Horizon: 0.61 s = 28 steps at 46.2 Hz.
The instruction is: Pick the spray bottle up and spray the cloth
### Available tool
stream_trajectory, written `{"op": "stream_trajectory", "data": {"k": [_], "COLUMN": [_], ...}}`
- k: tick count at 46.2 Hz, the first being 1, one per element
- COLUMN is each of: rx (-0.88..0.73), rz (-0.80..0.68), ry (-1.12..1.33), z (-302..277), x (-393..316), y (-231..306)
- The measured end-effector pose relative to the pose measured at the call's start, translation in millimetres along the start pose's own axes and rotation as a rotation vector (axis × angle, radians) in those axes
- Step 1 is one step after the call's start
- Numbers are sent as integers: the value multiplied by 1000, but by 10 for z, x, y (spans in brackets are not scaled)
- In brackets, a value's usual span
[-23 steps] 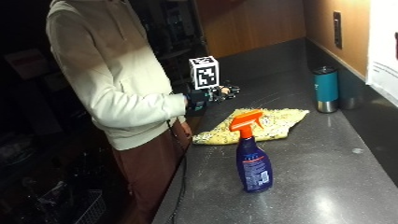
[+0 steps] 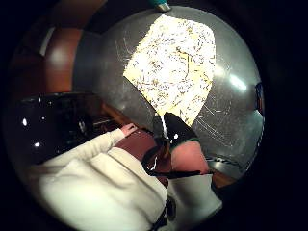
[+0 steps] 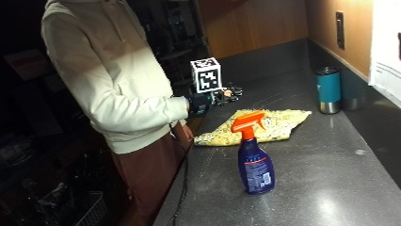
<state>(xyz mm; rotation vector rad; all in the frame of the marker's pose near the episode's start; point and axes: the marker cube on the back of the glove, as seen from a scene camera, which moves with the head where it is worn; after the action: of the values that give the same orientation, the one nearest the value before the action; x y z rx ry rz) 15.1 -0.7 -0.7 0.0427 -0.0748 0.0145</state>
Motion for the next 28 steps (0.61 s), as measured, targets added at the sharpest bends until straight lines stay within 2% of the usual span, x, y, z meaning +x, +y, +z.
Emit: {"op": "stream_trajectory", "data": {"k": [28], "rx": [266], "rz": [21], "ry": [-33], "z": [-119], "x": [162], "y": [252]}}
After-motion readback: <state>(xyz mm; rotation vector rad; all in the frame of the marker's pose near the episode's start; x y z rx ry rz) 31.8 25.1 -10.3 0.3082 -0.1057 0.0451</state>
